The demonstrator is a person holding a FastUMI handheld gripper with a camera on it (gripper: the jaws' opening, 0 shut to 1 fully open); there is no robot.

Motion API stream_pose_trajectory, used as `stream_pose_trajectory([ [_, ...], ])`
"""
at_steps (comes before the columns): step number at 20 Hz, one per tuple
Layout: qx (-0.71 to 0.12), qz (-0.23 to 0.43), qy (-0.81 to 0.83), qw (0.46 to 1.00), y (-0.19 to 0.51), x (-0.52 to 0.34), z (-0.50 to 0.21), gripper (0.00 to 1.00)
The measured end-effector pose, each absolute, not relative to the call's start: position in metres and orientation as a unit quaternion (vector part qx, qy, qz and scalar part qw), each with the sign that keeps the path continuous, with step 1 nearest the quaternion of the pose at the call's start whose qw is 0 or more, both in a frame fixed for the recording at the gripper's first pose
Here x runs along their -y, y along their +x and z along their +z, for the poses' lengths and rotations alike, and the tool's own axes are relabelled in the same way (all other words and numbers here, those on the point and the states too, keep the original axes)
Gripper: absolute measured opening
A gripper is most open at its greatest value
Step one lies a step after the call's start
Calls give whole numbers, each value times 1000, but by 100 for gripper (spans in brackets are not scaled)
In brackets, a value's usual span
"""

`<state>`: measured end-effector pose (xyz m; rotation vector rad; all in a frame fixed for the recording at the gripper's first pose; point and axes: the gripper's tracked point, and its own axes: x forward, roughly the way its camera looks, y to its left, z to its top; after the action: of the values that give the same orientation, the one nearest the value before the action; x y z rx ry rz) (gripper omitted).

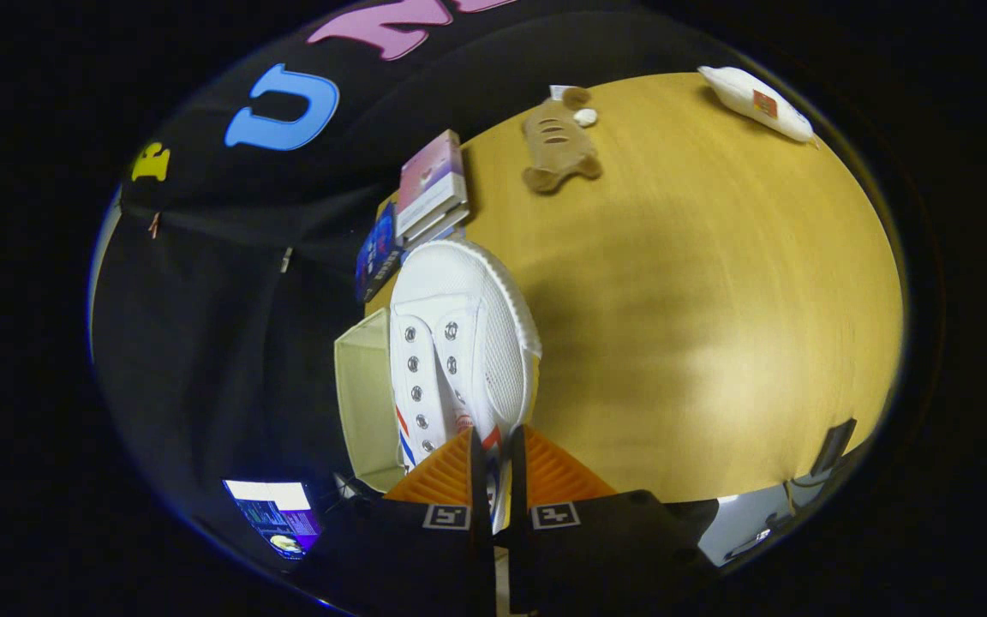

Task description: Open the storage box then place both shoes into the box .Put the left shoe in first, then the right shoe, with the right side of both shoes facing outward in a uniform manner.

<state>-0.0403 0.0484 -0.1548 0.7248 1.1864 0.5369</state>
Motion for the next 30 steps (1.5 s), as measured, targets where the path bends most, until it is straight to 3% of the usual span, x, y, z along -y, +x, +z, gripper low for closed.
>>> stream_pose_trajectory([
  [5,-550,307,308,713,-49,-146,-113,11],
  [10,-601,287,228,710,-58,-210,-134,11],
  [19,-661,213,123,709,-55,-232,-201,11],
  [24,-669,207,106,706,-60,-240,-209,11],
  [29,-669,230,124,696,-67,-254,-200,25],
  [30,-667,234,129,695,-69,-254,-194,20],
])
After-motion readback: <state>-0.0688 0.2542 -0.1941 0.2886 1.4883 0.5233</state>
